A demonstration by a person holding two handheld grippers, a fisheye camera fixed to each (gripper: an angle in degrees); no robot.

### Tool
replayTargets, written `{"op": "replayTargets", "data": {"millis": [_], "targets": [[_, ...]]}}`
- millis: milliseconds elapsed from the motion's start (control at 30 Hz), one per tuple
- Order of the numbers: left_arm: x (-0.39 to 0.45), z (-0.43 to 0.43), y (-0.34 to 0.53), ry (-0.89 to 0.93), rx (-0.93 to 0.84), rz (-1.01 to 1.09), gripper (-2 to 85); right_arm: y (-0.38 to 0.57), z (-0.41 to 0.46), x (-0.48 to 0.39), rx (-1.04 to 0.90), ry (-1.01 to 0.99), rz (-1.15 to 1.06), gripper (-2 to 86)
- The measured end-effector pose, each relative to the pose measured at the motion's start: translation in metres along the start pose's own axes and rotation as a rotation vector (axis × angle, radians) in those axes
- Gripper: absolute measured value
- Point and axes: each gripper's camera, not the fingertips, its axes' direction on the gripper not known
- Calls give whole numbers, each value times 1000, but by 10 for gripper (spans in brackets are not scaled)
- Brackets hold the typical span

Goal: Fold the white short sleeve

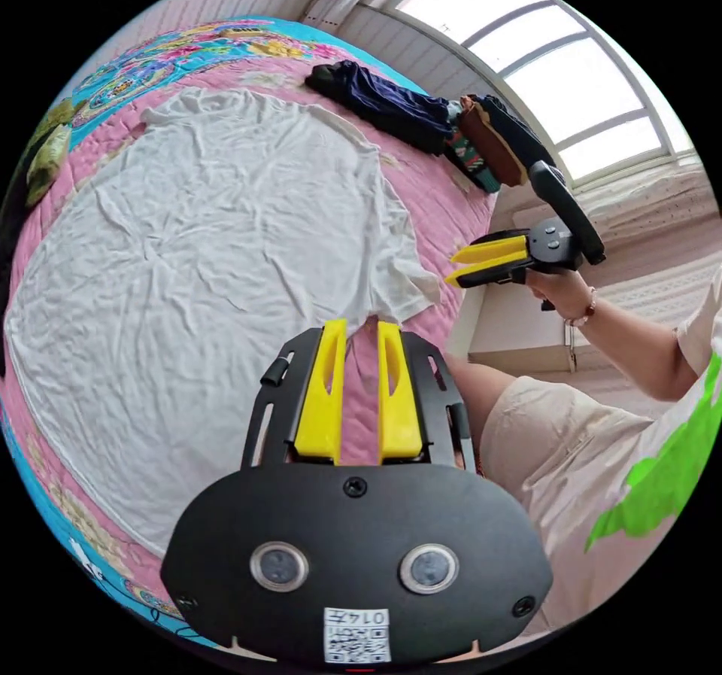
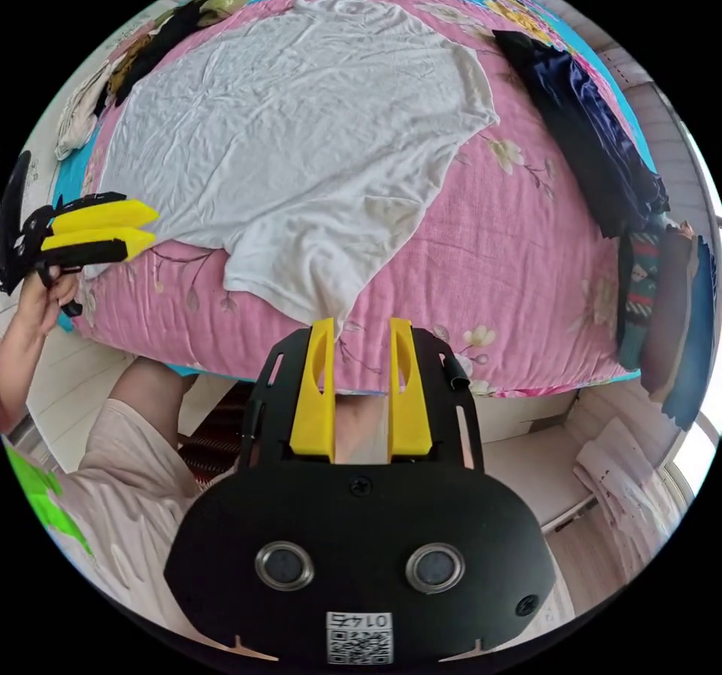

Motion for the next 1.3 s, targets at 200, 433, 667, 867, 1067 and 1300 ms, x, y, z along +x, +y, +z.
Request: {"op": "replayTargets", "data": {"millis": [200, 433, 667, 867, 1067, 1300], "targets": [[25, 57, -13, -40, -74, -35, 79, 11, 1, 12, 48, -249, 72, 108], [22, 83, -10, -129, -104, -94, 68, 13, 2, 15, 73, -372, 89, 94], [16, 116, -10, -116, -138, -142, 55, 3, -5, 5, 102, -405, 100, 66], [5, 131, -13, -107, -138, -173, -3, 0, -17, -3, 102, -380, 88, 12], [6, 112, -13, -49, -107, -152, -9, 5, -60, -2, 132, -400, 48, 3], [-12, 85, -23, 87, -36, -205, -10, -18, -133, -1, 218, -402, -44, 2]]}}
